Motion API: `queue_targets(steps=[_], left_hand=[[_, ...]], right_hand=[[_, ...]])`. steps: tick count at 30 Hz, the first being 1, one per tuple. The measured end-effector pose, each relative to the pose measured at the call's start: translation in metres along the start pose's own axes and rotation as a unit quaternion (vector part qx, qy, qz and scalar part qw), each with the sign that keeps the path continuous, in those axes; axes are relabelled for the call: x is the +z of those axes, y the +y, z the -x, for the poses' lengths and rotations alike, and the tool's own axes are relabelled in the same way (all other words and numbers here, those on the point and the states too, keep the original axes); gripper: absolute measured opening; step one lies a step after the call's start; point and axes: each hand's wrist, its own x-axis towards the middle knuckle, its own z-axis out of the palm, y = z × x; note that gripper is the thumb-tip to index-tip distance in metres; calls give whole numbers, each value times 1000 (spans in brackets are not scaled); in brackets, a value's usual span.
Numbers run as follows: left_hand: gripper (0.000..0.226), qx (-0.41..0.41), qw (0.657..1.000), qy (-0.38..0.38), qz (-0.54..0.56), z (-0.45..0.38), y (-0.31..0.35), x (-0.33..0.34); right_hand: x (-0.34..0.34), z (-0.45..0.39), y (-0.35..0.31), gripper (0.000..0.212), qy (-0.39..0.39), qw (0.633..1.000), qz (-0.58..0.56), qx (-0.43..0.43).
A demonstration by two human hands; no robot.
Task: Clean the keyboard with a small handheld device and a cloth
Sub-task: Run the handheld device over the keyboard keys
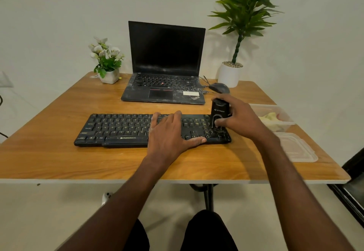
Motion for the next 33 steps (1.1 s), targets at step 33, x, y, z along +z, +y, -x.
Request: queue_targets(steps=[33], left_hand=[[103,5,1000,11,6,-2,-3,4]], right_hand=[[31,-1,-17,74,-41,998,45,-33]])
